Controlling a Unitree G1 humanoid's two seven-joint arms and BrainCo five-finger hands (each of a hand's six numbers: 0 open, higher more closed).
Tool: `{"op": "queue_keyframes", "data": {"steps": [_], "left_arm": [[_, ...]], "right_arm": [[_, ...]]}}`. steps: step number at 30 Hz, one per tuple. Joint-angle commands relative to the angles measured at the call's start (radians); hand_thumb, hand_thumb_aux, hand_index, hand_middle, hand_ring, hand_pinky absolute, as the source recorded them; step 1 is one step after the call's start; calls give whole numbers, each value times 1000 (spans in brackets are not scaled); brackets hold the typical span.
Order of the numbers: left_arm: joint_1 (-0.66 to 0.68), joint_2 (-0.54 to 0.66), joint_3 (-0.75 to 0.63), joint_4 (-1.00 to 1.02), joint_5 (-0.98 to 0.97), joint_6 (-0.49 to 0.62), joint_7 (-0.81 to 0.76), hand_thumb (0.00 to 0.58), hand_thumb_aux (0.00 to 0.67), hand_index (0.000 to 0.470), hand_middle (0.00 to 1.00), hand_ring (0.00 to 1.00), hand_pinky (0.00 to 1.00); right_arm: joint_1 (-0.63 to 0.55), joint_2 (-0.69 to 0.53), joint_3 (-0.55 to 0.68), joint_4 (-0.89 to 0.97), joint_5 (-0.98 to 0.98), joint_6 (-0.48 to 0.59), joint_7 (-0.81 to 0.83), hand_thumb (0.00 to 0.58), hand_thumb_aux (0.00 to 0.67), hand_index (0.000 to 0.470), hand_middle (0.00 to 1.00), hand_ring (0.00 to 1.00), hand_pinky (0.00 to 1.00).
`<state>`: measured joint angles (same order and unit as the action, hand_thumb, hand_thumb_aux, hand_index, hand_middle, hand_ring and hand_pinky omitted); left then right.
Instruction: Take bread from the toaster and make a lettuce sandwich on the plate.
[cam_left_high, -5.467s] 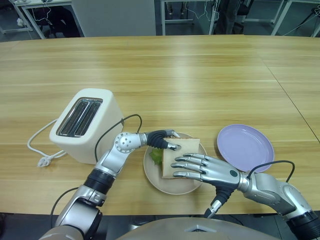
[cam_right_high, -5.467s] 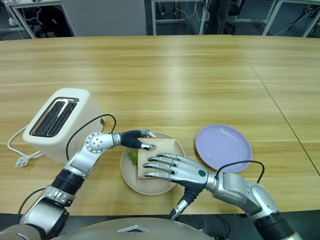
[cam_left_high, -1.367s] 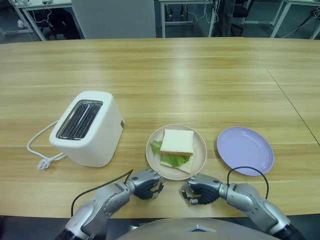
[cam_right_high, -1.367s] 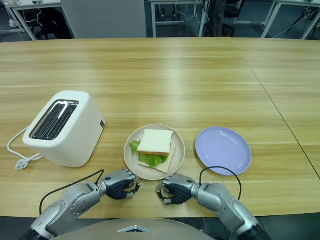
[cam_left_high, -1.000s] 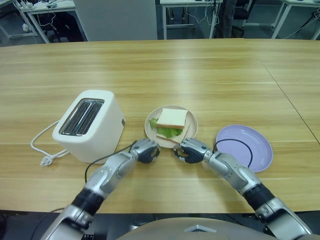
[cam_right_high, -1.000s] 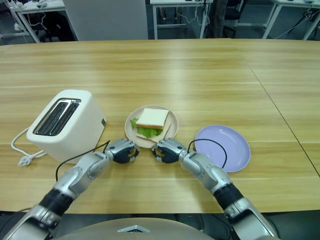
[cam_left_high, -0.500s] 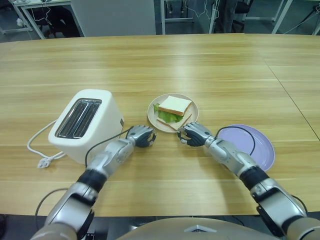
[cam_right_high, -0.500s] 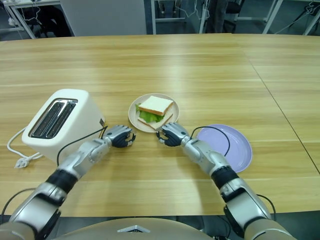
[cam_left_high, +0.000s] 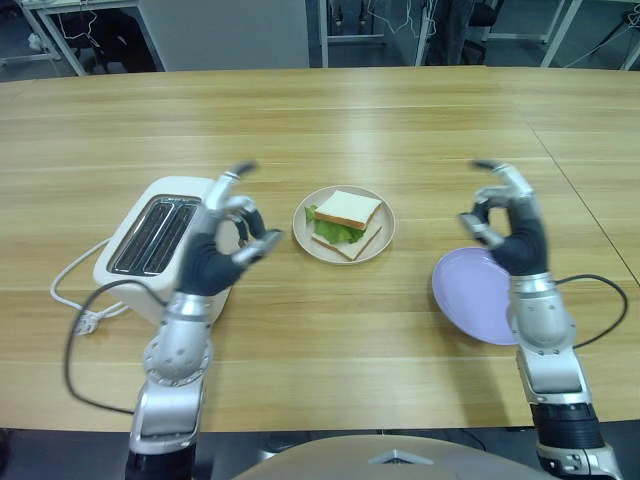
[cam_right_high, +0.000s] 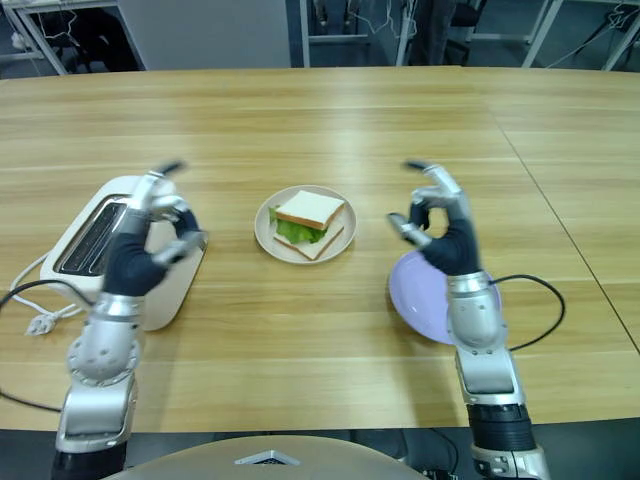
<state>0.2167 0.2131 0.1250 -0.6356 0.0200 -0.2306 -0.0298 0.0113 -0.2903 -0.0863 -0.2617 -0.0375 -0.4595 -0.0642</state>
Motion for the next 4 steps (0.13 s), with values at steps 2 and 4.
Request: {"op": "queue_keyframes", "data": {"steps": [2, 4], "left_arm": [[15, 3, 49, -26, -160, 31, -49, 0, 0, 0, 0, 0, 0], [15, 12, 49, -22, -174, 32, -71, 0, 0, 0, 0, 0, 0]], "right_arm": [[-2, 33, -66, -37, 148, 54, 26, 0, 0, 0, 0, 0, 0], [-3, 39, -73, -41, 162, 58, 39, 0, 0, 0, 0, 0, 0]]}}
